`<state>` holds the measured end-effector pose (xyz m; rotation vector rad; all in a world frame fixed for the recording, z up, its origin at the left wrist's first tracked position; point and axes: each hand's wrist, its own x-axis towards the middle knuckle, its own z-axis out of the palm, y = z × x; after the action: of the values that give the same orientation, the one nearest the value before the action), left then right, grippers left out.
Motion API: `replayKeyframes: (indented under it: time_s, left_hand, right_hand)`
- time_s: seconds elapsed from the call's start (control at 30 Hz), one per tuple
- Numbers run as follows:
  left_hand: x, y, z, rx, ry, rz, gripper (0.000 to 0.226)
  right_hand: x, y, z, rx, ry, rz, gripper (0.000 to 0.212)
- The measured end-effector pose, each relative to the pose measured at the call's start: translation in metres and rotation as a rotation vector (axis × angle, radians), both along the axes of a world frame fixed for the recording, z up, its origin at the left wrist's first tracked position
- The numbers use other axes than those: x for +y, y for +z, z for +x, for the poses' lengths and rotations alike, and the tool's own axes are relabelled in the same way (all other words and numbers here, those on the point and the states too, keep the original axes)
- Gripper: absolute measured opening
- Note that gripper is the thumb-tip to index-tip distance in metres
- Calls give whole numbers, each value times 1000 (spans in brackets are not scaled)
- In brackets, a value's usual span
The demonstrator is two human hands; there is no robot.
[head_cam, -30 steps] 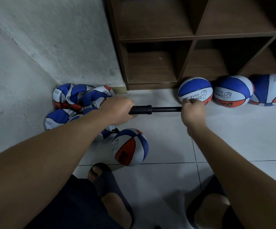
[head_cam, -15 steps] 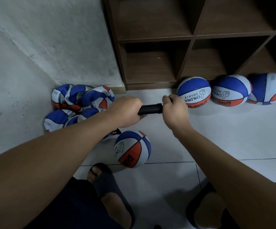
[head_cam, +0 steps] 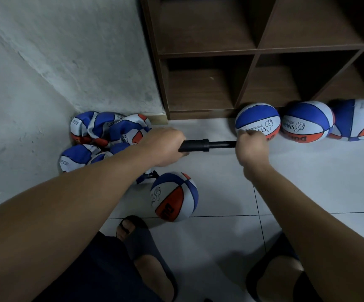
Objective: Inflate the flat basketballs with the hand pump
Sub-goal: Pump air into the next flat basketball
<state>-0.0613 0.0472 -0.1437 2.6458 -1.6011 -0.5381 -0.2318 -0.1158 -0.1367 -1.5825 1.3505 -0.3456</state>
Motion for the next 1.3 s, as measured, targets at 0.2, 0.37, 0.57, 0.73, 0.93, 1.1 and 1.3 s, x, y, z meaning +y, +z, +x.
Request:
replayKeyframes:
  time_s: [0.2, 0.37, 0.57, 0.73, 0.93, 1.1, 1.3]
  left_hand:
    - [-9, 5, -20, -70, -42, 16, 27]
    - [-9, 8, -20, -60, -38, -16, 25]
    - [-8, 5, -20, -43, -45, -15, 26]
    - [4, 6, 6, -1, 9, -8, 33]
    - [4, 3, 7, 38, 26, 27, 35]
    - [-6, 7, -6, -70, -36, 26, 33]
    - [-9, 12, -21, -67, -11, 10, 34]
  right_hand:
    - [29, -10, 11, -12, 157, 30, 31]
    - [30, -6, 14, -38, 187, 40, 31]
    - [23, -3, 10, -31, 209, 86, 30]
    - [-18, 3, -3, 35, 84, -22, 28]
    - [-20, -4, -5, -7, -24, 81, 16]
    - [17, -8, 9, -26, 127, 111, 29]
    - [27, -6, 16, -31, 223, 83, 30]
